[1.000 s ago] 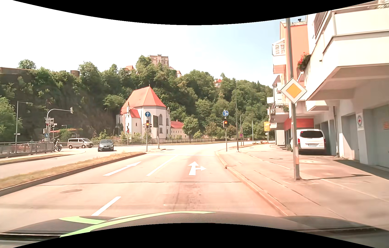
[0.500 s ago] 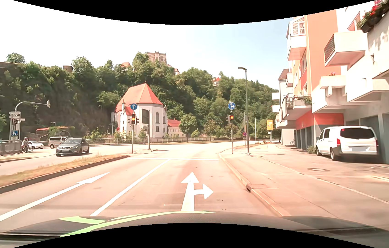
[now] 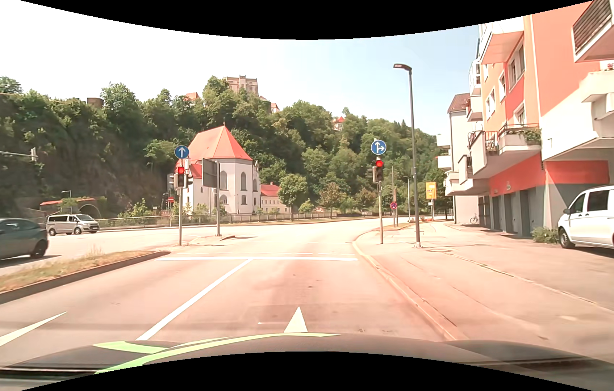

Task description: Follow the waypoints while adhering to traffic rules and regulations

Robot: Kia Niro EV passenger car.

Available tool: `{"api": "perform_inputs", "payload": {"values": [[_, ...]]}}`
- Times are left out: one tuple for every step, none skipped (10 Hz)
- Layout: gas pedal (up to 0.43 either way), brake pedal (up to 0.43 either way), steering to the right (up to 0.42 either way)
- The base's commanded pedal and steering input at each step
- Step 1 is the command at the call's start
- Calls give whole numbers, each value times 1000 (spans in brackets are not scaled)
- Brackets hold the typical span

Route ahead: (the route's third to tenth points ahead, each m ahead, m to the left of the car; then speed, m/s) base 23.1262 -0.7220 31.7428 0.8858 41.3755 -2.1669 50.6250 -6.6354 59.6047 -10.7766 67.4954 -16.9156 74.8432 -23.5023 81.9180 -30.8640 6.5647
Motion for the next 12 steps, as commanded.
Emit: {"api": "perform_inputs", "payload": {"values": [[0, 311, 11], [0, 311, 12], [0, 311, 15], [0, 311, 19], [0, 311, 23], [0, 311, 23], [0, 311, 23], [0, 311, 23], [0, 305, 24], [0, 305, 24], [0, 305, 24], [0, 299, 24]]}}
